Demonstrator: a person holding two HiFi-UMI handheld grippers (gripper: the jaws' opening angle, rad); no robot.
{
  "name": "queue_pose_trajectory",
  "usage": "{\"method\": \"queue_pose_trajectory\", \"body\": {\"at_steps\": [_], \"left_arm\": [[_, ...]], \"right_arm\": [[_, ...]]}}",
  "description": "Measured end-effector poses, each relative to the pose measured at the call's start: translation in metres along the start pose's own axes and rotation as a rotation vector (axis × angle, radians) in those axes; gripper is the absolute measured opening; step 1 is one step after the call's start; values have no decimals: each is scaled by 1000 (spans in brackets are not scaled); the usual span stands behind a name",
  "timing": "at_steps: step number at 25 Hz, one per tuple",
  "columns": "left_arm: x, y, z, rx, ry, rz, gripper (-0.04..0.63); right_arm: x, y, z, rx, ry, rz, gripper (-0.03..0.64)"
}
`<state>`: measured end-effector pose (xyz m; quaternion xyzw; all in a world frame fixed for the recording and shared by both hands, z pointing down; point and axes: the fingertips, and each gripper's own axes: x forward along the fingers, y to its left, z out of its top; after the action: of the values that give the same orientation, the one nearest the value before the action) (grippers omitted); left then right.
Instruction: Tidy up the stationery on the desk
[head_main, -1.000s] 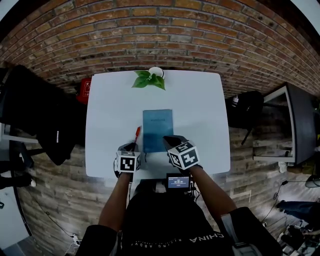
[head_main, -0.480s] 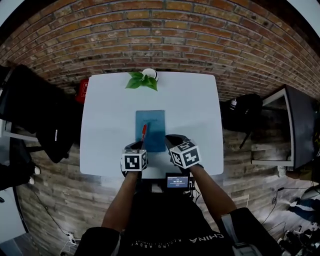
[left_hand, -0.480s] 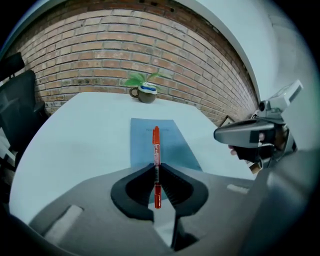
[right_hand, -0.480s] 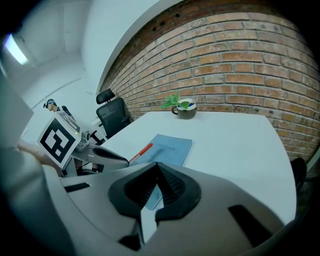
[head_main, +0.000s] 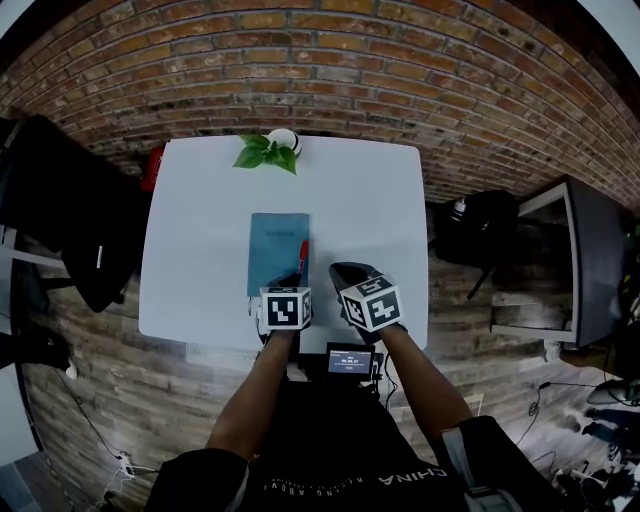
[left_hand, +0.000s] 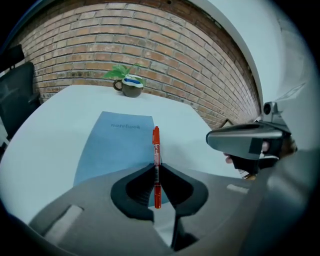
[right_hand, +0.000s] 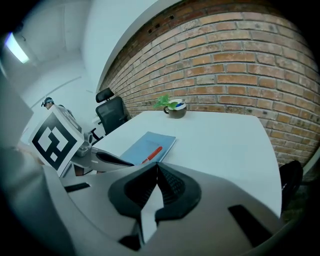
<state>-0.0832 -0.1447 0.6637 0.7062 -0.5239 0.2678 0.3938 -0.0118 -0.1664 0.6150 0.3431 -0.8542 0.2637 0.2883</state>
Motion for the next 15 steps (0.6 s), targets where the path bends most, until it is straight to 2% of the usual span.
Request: {"method": "queue_pose_trajectory", "body": {"at_steps": [7, 15], "left_arm": [[17, -26, -1, -63, 1, -4, 48], [34, -31, -2, -170, -14, 31, 49]], "right_arm": [[-11, -23, -7, -2, 9, -10, 11], [-15, -40, -14, 3, 22, -3, 11]]}}
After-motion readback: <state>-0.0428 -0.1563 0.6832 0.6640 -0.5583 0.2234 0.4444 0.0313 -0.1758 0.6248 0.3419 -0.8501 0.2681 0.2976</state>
